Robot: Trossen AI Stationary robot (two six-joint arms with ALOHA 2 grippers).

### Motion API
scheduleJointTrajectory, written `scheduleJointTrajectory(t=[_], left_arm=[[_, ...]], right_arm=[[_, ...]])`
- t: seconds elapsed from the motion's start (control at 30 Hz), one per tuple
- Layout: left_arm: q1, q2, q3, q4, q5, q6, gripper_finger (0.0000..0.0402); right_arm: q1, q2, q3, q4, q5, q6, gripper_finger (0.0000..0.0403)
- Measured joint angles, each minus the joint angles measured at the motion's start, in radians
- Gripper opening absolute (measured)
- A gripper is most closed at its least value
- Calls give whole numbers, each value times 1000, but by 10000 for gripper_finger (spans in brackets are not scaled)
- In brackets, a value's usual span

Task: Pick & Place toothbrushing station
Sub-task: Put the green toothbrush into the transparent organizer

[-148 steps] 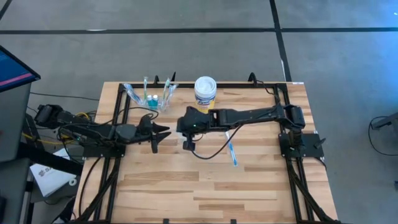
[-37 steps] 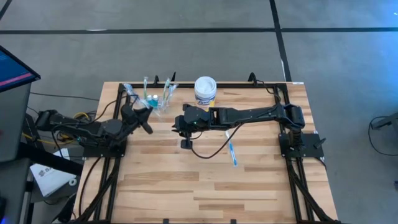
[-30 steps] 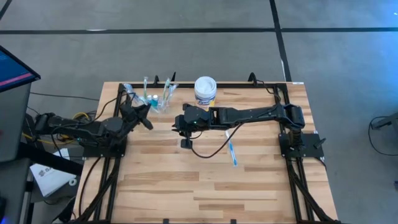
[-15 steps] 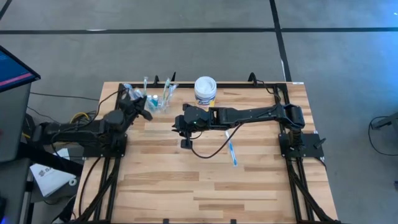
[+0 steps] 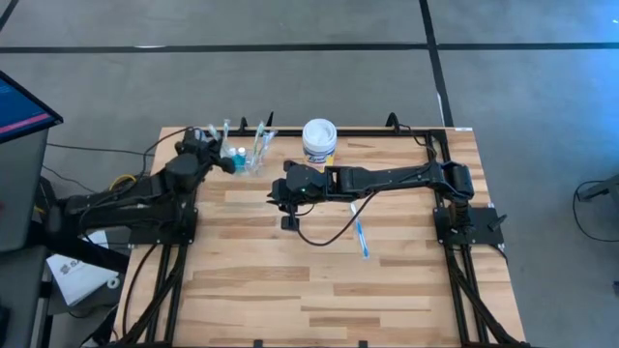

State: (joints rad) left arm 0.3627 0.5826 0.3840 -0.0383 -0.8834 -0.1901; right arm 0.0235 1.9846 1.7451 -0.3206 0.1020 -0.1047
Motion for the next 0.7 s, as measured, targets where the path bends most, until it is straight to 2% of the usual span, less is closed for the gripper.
scheduleJointTrajectory(t=[0.17,0.4,0.7], left_arm=[[54,16,24,-17,20,-6,16],[117,18,24,-140,45,-79,16],[156,33,24,-146,42,-84,18]], right_arm=[[0,0,0,-4,0,0,60],[0,0,-1,-7,0,-1,60],[0,0,-1,-5,0,-1,60]])
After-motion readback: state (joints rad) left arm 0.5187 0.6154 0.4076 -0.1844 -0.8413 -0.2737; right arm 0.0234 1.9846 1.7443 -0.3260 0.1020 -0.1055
